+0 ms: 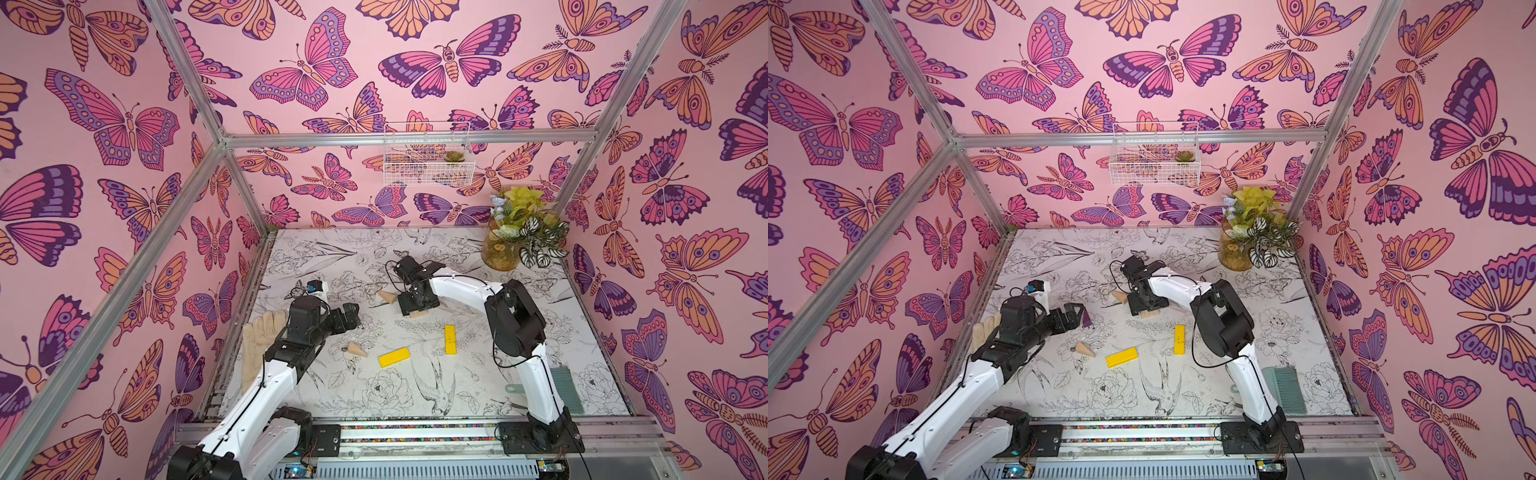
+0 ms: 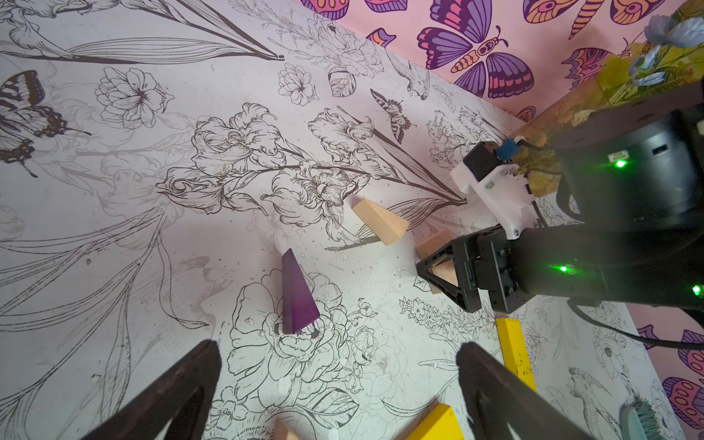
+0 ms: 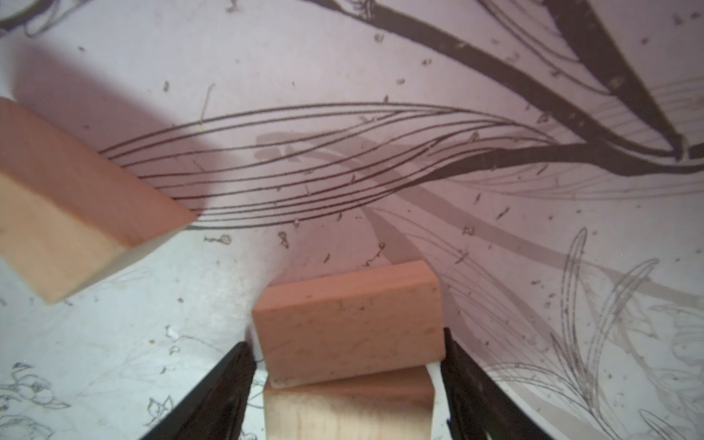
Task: Assemble a small pinwheel with building blocks
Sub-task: Adjust the building block at the center of the board.
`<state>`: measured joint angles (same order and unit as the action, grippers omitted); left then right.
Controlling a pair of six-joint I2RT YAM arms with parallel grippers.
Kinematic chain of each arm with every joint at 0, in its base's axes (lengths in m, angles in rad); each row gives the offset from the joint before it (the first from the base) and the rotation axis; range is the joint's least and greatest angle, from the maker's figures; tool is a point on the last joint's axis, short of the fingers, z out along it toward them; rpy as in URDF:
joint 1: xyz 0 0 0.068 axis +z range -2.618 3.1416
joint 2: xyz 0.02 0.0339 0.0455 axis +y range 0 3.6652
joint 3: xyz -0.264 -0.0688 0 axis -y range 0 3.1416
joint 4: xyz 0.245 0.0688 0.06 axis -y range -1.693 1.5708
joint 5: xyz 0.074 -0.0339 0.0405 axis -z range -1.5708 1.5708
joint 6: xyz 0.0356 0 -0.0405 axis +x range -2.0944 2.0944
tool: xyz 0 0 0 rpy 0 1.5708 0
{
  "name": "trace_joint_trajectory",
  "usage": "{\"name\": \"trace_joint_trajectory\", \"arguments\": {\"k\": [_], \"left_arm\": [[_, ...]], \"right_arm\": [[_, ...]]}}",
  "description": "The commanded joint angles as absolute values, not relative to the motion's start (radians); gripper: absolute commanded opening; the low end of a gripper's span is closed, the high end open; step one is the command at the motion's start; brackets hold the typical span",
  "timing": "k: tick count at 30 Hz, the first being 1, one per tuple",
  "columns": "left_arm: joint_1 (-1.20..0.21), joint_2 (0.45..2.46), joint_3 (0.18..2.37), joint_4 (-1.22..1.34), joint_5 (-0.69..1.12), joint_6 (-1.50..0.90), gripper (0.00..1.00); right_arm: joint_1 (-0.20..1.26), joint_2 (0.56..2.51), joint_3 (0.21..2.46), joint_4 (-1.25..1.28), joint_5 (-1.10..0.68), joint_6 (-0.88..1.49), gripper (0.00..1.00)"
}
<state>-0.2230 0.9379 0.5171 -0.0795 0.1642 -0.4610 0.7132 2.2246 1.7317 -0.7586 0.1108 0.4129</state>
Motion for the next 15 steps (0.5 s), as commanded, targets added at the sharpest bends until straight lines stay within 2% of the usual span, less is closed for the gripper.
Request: {"name": "trace_joint_trajectory", "arguments": {"k": [1,15], "left_arm": [[-0.227,0.946,0.512,-0.082,0.156,-0.449,1.0],[-0.228,0.945,0.508,-0.082,0.156,-0.453,1.0]], "right_arm": [[0.704,2.245,1.788,-0.835,0.112,0.377,0.8],[0.694,2.303,1.815,-0.841,0.098,0.36,0.78]]}}
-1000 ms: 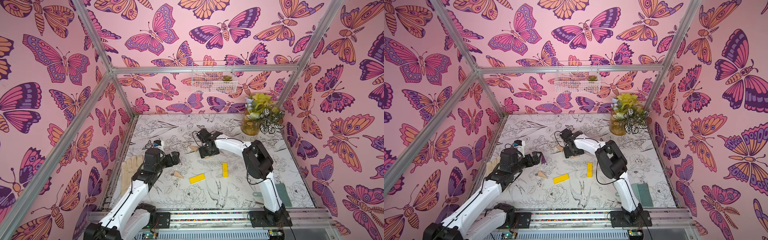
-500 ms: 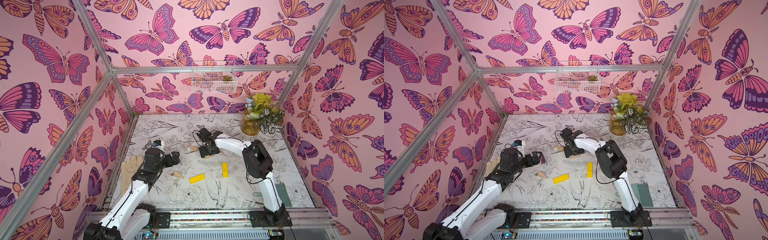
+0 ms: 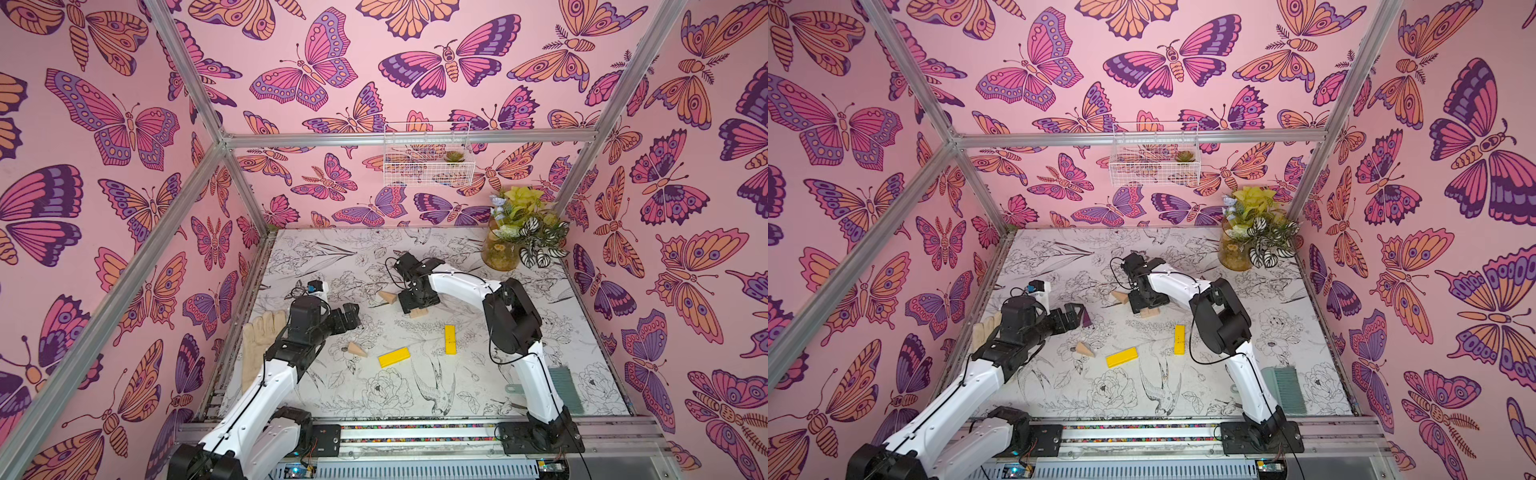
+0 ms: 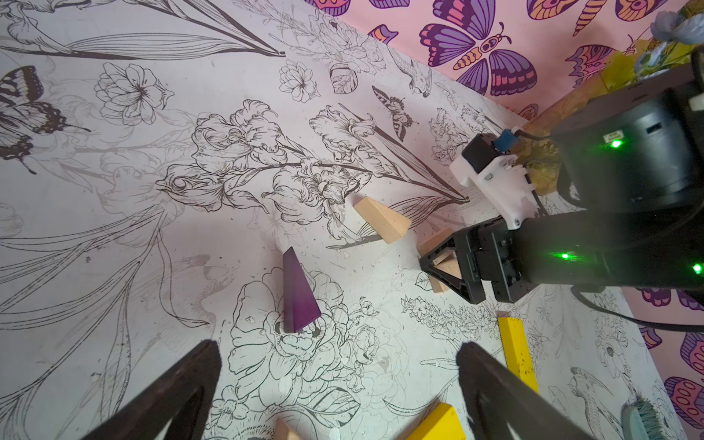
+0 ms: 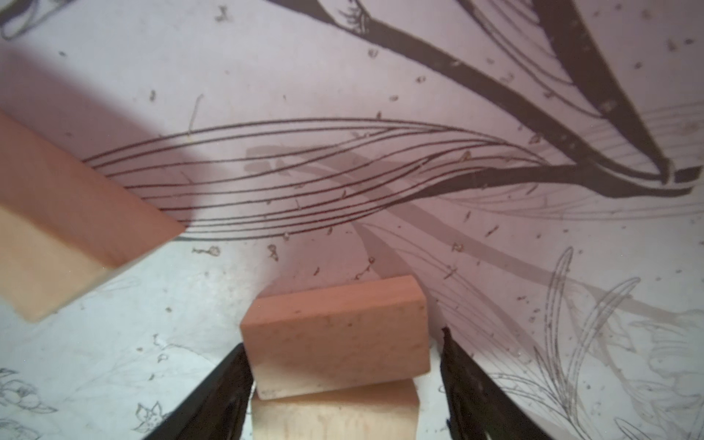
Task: Assemble a small pinwheel with building blocks
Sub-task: Adjust the building block at the center of the board.
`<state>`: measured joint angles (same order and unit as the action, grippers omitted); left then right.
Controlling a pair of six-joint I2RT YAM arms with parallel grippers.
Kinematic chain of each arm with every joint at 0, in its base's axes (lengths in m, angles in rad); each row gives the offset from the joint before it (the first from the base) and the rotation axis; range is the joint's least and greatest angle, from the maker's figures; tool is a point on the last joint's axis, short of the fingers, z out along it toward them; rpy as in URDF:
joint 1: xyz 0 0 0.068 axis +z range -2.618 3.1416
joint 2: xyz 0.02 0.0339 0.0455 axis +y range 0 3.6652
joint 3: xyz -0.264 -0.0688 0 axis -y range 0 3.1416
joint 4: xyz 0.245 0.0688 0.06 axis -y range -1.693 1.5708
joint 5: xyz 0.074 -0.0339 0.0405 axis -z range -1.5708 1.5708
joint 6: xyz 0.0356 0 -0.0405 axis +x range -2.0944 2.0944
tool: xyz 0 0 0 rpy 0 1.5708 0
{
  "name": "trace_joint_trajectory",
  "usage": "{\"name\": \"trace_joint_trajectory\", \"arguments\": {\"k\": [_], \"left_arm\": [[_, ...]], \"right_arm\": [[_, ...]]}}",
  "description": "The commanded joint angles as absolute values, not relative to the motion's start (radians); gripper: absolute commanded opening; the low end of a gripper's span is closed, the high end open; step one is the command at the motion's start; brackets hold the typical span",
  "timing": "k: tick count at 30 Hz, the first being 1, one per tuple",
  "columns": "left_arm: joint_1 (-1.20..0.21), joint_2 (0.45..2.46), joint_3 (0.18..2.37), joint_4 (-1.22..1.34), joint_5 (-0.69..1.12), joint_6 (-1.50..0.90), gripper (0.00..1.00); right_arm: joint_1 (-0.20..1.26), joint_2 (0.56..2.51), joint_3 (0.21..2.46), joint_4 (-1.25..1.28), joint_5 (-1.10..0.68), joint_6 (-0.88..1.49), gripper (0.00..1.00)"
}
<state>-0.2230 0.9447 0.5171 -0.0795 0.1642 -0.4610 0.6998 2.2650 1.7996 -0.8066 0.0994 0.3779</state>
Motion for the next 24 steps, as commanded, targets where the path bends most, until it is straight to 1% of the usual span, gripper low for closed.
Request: {"name": "trace_joint_trajectory", "arguments": {"k": [1,9,19,24], "left_arm": [[-0.228,0.947,0.508,-0.082,0.156,-0.453,1.0],[-0.228,0.945,0.508,-0.083,0.158,-0.454,1.0],[-0.228,0.94,0.5,-0.082,0.161,-0.456,1.0],[-0.228,0.942,0.502,-0.082,0.163,-0.456,1.0]], "right_arm": [[0.693,2.304,1.818,-0.839,0.097,0.36,0.76],[0.694,2.297,1.811,-0.841,0.093,0.369,0.64],[0.694,2.234,1.713,-0.804,0.106,0.436,0.63],[0.696,2.227,1.713,-0.802,0.095,0.438,0.63]]}}
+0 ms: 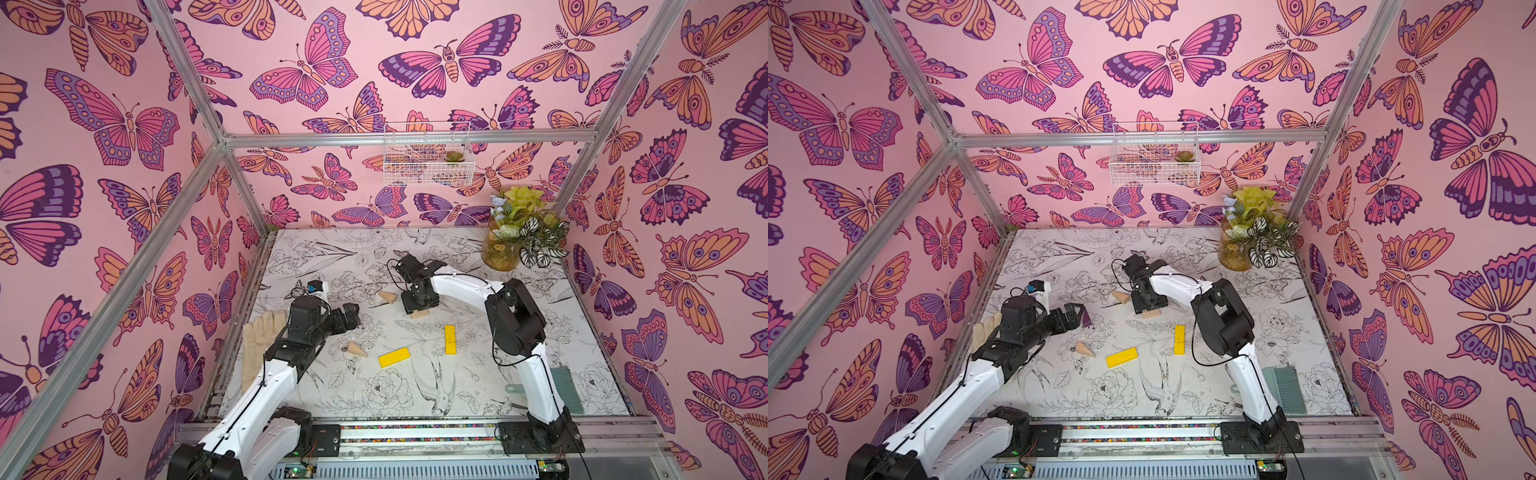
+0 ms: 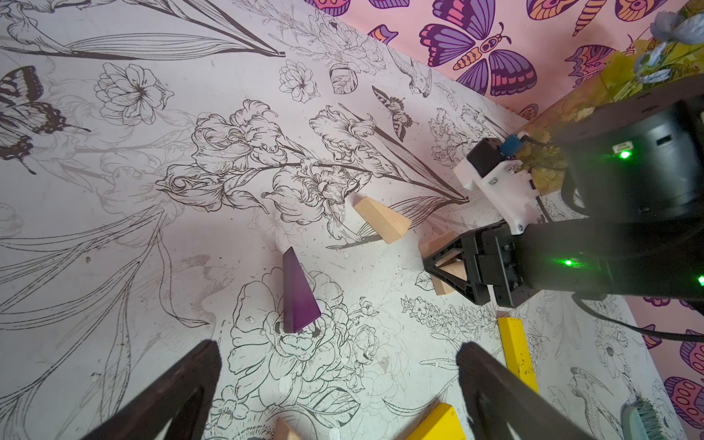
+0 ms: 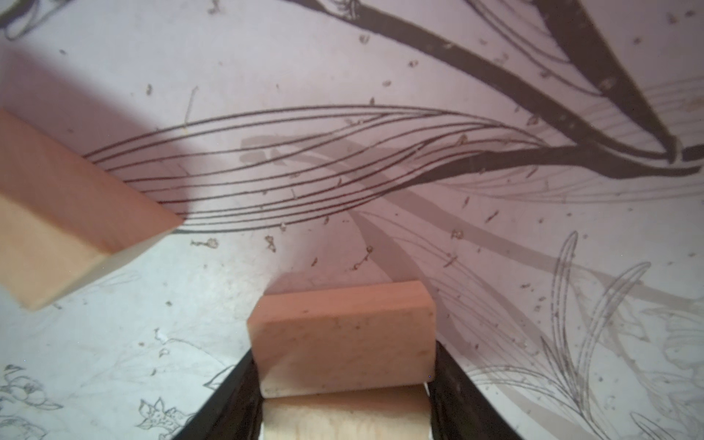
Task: Assemble a small pinwheel with building blocks
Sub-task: Adjust the building block at the center of the board.
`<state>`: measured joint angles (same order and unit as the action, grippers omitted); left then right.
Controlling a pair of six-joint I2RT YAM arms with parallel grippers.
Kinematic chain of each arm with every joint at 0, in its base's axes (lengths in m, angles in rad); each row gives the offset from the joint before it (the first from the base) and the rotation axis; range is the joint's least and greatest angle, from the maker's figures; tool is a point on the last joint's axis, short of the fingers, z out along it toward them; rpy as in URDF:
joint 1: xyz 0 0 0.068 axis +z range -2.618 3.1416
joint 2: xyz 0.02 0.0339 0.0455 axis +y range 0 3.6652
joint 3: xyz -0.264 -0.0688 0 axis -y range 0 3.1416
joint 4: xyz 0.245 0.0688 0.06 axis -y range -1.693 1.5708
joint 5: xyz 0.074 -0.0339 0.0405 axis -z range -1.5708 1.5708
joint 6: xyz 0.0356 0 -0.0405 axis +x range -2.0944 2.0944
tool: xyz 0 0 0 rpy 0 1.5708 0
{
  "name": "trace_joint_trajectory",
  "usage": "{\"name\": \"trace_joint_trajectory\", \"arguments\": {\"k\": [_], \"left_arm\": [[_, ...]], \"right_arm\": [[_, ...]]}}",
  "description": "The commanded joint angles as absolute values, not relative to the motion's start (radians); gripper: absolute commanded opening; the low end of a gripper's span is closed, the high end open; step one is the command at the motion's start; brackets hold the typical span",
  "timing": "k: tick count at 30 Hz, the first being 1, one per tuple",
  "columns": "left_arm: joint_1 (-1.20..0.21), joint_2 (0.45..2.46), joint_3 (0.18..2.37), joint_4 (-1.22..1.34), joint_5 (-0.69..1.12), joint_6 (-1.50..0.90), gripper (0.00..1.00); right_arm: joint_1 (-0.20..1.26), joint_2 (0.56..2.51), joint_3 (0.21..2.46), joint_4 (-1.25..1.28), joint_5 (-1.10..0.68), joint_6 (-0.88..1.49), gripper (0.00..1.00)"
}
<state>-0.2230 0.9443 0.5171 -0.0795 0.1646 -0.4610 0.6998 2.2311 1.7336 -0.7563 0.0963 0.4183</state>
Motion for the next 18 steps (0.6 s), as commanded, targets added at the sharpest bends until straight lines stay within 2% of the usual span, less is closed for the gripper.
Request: {"name": "trace_joint_trajectory", "arguments": {"k": [1,8,18], "left_arm": [[-0.227,0.942,0.503,-0.081,0.163,-0.456,1.0],[-0.228,0.941,0.502,-0.082,0.164,-0.457,1.0],[-0.228,0.941,0.503,-0.083,0.163,-0.46,1.0]], "right_arm": [[0.696,2.227,1.715,-0.805,0.094,0.44,0.63],[0.696,2.205,1.717,-0.811,0.105,0.434,0.75],[0.711,2.112,1.71,-0.818,0.11,0.41,0.78]]}}
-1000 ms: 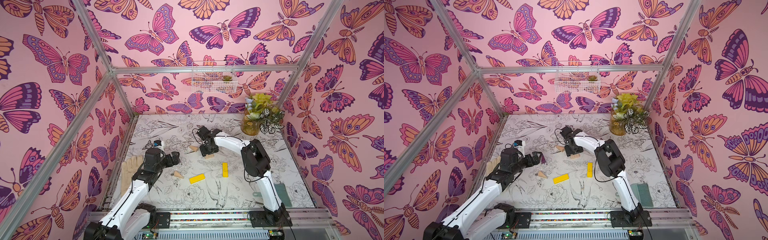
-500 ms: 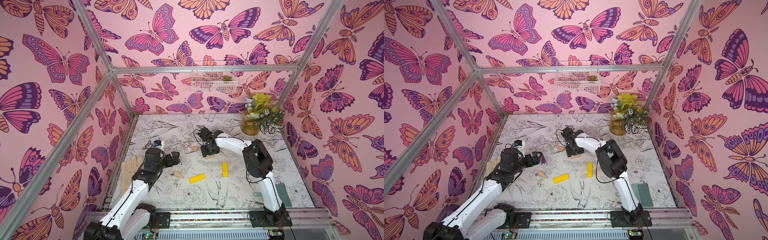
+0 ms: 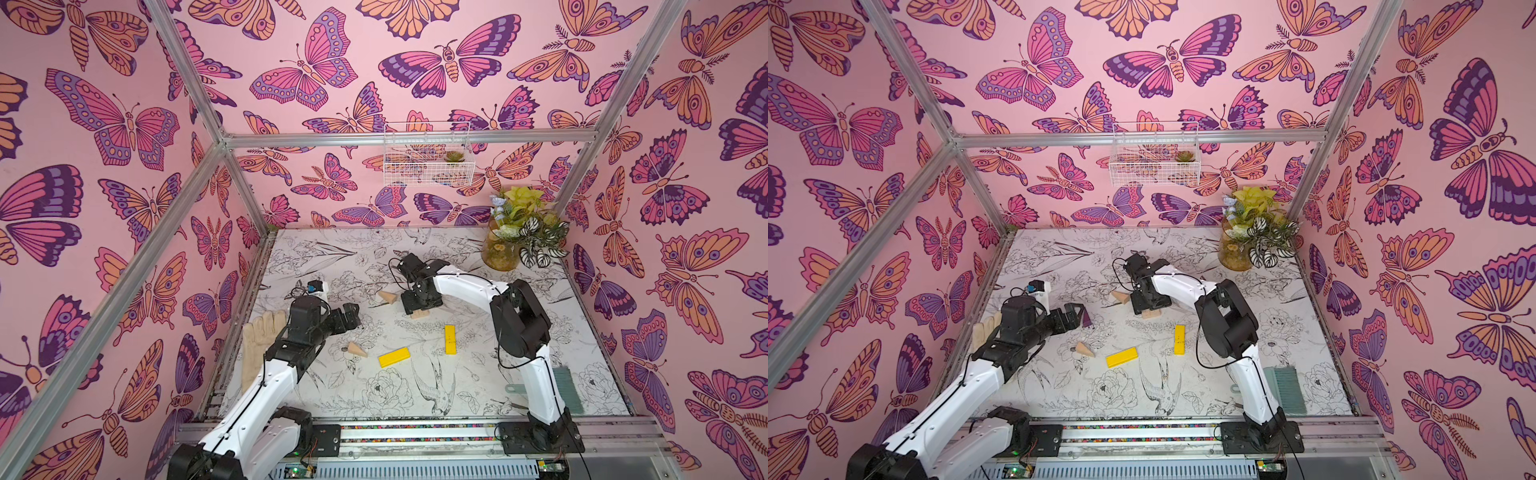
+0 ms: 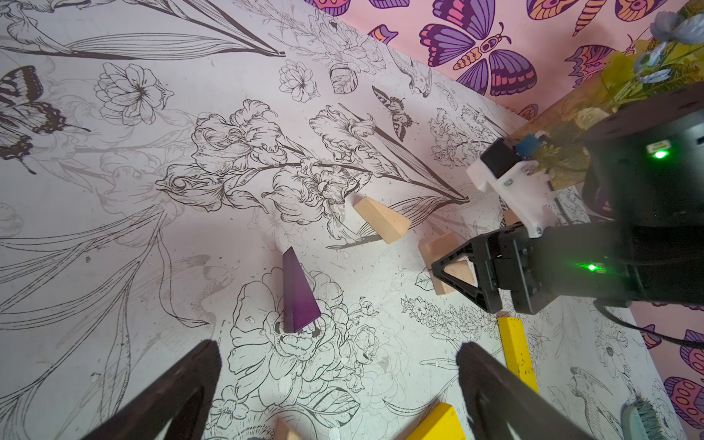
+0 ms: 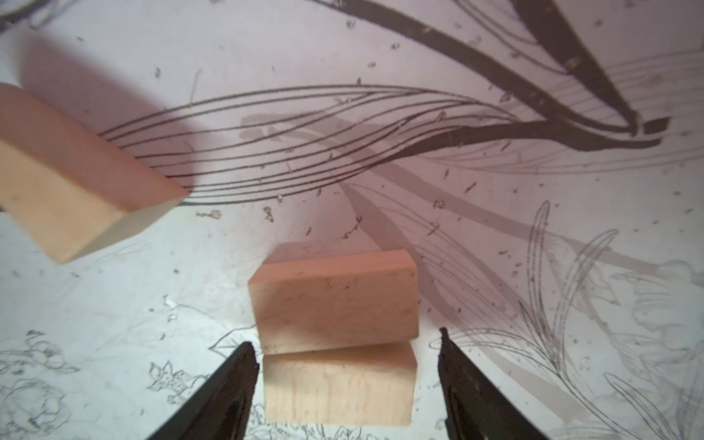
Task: Assemble a small pinwheel with building blocks
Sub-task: Adjust the building block at the center of the board.
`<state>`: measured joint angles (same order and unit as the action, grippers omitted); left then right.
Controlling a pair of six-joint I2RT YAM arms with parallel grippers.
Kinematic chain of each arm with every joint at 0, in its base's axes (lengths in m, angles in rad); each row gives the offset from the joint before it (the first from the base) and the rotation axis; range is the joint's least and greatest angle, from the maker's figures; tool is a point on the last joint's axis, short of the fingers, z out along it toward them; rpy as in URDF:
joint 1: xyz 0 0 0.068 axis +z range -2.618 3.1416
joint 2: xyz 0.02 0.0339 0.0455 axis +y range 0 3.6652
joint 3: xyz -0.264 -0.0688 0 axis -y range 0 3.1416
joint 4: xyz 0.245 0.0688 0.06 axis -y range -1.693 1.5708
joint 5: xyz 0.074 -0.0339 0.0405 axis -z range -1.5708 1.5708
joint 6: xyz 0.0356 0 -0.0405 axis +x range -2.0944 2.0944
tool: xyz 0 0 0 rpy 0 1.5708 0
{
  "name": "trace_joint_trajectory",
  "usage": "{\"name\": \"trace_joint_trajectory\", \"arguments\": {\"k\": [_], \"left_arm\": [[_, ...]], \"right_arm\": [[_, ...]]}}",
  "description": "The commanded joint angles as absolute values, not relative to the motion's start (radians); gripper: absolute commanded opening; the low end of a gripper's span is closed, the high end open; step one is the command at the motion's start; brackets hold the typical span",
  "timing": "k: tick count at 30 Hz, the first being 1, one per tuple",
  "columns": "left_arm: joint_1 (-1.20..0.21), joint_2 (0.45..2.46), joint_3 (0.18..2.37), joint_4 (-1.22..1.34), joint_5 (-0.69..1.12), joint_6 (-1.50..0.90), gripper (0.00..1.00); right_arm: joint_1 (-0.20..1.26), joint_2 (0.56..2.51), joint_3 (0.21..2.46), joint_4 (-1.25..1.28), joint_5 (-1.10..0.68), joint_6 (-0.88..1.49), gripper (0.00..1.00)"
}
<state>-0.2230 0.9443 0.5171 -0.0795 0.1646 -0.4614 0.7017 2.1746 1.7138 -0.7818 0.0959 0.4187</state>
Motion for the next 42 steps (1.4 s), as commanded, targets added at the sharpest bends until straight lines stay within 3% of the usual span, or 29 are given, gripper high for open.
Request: {"name": "trace_joint_trajectory", "arguments": {"k": [1,5,7,12,15,22,42], "left_arm": [[-0.227,0.94,0.503,-0.081,0.163,-0.462,1.0],[-0.227,0.94,0.502,-0.081,0.164,-0.459,1.0],[-0.228,0.94,0.499,-0.083,0.164,-0.459,1.0],[-0.228,0.937,0.494,-0.082,0.163,-0.458,1.0],[-0.228,0.937,0.492,-0.082,0.164,-0.46,1.0],[-0.227,0.936,0.492,-0.082,0.163,-0.462,1.0],[-0.228,0.936,0.492,-0.083,0.163,-0.462,1.0]], "right_arm": [[0.718,2.101,1.703,-0.817,0.112,0.411,0.78],[0.742,2.062,1.646,-0.804,0.12,0.428,0.73],[0.754,2.046,1.608,-0.789,0.123,0.44,0.65],[0.776,2.036,1.52,-0.74,0.114,0.478,0.33],[0.778,2.047,1.497,-0.715,0.106,0.493,0.24],[0.776,2.099,1.521,-0.713,0.119,0.499,0.19],[0.762,2.135,1.562,-0.713,0.133,0.491,0.19]]}}
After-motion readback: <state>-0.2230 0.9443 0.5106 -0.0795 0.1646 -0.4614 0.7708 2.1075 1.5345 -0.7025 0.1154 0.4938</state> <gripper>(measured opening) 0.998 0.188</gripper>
